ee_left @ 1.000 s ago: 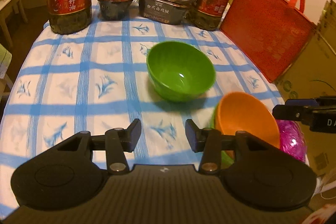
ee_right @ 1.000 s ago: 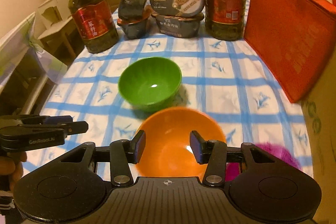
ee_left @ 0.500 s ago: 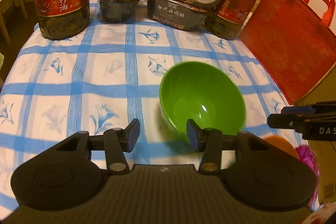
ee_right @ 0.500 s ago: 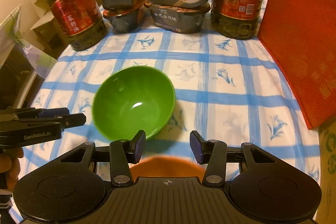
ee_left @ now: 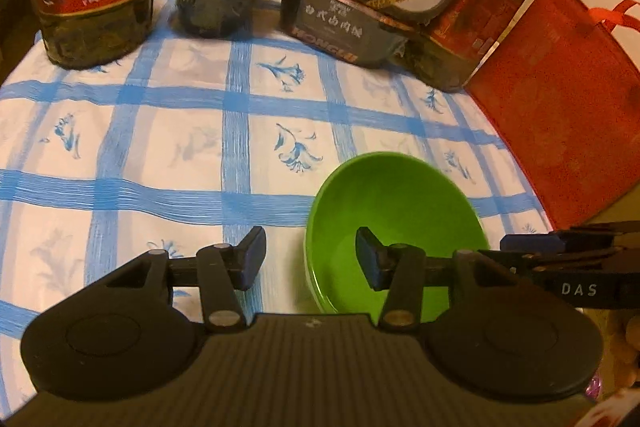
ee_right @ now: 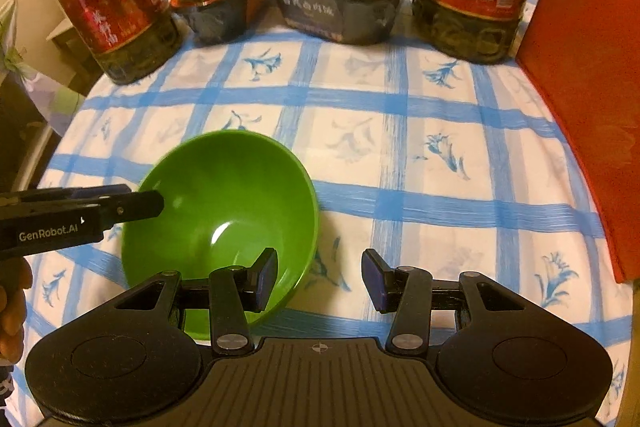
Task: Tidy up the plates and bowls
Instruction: 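Close the left gripper on the green bowl rim while the right gripper grips it too, then carry the green bowl with both grippers toward the nested bowls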
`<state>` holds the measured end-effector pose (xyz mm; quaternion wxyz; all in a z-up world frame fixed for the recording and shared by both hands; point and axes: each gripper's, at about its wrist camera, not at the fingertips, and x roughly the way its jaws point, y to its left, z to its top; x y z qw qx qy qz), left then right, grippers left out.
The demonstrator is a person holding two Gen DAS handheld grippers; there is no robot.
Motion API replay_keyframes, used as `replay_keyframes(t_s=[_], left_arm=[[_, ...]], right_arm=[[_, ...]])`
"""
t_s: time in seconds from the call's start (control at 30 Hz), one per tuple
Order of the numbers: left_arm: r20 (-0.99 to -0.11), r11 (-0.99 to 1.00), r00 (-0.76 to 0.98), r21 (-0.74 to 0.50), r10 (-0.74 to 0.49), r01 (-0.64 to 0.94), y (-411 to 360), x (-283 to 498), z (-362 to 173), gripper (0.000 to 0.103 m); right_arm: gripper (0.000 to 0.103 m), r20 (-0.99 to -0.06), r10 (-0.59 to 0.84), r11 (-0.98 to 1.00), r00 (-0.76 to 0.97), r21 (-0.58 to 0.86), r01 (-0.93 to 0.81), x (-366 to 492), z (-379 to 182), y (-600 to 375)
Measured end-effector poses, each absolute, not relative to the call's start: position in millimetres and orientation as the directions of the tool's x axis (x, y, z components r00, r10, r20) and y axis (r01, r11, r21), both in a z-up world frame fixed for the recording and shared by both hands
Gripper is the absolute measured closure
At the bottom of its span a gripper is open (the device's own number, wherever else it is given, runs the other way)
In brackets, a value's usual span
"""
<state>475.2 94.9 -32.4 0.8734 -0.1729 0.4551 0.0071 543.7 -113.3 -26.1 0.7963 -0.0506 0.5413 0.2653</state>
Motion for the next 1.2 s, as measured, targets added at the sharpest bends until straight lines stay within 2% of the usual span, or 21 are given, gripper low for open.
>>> replay_keyframes(t_s=[0.17,0.3,0.63,0.9,1.2], left_arm=[[-0.807,0.938,0.566,-0.307,-0.167,-0.160,94,480,-43,0.064],[-0.811,0.942,0.559,-0.302,-0.173,-0.146,92,482,-47,0.074],[-0.824,0.958,0.546,-0.258,-0.151,-0.125,85,481,-45,0.094],[-0.830,0.962,0.541,-0.240,-0.136,-0.127,86,469,-35,0.095],[-0.815,0.961,0.567,-0.238,-0.119,-0.139,100,417,8,0.095]], right_arm=[[0.056,-0.895,0.378,0.850,0.238,0.233,-0.472,549,-38,-111],[0.057,-0.894,0.389,0.852,0.225,0.256,-0.457,552,-42,-110],[0.090,-0.898,0.386,0.849,0.212,0.256,-0.462,551,-45,-103],[0.092,-0.896,0.369,0.850,0.247,0.217,-0.480,538,-33,-97],[0.093,-0.869,0.399,0.842,0.293,0.220,-0.493,490,19,-85]])
